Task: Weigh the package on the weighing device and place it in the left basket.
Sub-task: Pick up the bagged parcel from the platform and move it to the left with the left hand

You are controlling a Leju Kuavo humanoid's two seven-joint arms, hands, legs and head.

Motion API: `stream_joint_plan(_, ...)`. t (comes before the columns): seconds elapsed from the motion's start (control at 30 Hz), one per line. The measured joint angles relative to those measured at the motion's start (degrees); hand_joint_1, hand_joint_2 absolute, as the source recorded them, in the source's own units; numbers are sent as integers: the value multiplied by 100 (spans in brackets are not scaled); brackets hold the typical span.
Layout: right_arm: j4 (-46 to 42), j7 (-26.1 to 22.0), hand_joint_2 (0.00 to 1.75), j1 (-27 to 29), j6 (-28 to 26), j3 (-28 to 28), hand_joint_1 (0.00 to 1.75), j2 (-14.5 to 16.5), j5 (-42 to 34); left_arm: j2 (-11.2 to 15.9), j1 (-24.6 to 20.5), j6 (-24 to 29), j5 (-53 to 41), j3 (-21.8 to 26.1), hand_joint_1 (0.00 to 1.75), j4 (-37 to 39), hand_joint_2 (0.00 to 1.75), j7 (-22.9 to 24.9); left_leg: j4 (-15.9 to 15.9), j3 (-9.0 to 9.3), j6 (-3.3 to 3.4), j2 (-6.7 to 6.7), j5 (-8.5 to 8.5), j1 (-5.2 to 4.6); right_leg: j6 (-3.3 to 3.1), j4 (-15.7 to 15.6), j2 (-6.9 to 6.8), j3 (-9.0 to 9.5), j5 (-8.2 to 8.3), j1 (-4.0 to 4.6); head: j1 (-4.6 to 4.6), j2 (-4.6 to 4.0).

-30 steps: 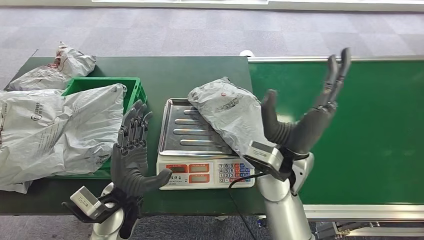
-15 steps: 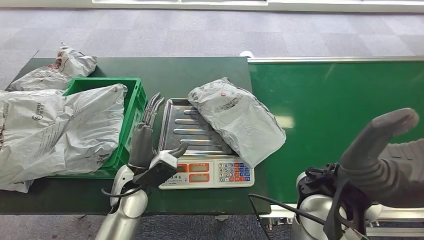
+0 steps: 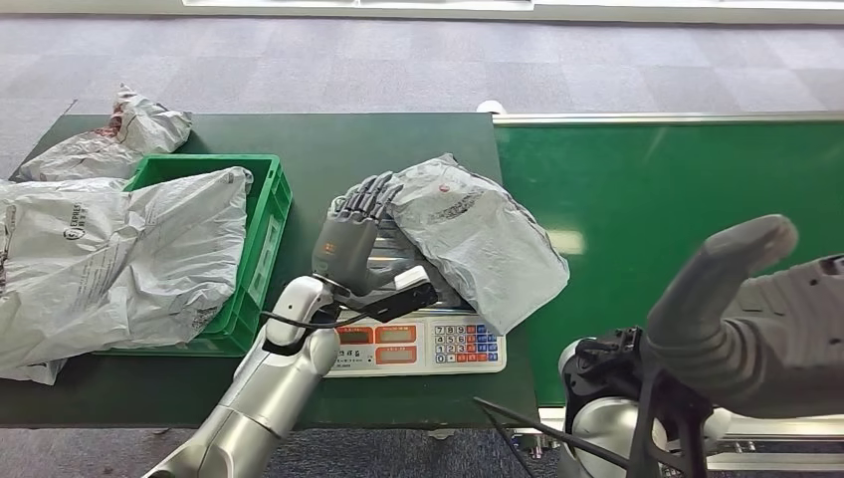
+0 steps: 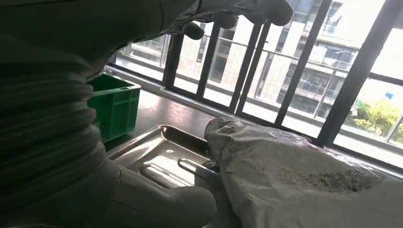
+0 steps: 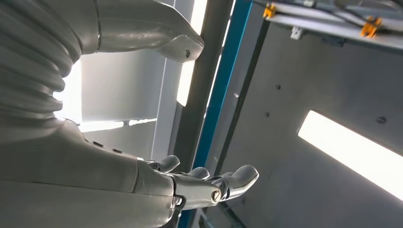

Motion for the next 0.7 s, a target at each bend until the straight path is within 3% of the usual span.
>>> stream_joint_plan(0.27, 210, 2, 175, -71, 7, 235, 0, 0, -197, -309, -712, 48, -877, -308, 0, 1099, 175, 464, 0, 0, 0, 0, 0, -1, 1, 0, -1, 2, 1, -1, 2, 0)
stream_joint_plan(0.7, 393, 2, 175, -100, 7, 283, 0, 0, -364, -474, -948, 455, -1760, -933, 0, 1976, 175, 1056, 0, -2, 0, 0, 0, 0, 0, 0, -1, 1, 0, 0, 1, 0)
